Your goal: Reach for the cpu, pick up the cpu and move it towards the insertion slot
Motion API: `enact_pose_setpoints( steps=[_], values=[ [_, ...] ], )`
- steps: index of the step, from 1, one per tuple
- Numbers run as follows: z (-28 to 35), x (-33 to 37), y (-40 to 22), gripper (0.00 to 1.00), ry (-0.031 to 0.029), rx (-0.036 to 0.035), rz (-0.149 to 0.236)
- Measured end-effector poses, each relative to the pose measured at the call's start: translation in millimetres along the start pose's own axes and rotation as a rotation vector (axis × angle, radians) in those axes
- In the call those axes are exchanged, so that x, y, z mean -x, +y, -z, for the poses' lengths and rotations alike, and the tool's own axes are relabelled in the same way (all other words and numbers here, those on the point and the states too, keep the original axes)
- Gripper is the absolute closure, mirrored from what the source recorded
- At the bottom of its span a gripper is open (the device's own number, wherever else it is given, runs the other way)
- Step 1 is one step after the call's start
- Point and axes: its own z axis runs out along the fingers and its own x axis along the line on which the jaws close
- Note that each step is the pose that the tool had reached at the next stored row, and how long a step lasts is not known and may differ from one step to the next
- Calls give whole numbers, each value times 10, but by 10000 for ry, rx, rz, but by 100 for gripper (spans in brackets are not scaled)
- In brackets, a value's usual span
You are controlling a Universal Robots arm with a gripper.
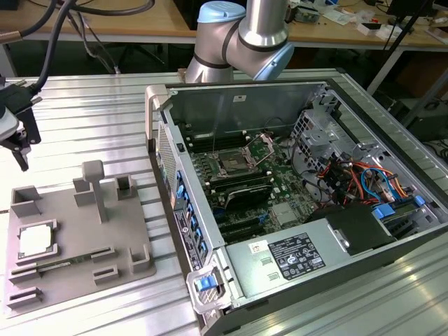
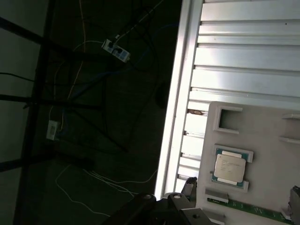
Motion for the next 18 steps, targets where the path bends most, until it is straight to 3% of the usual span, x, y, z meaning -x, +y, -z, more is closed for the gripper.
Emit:
enact_pose_setpoints(
  steps=[18],
  values=[
    [-63,-1,-2,22,0,0,0]
  ],
)
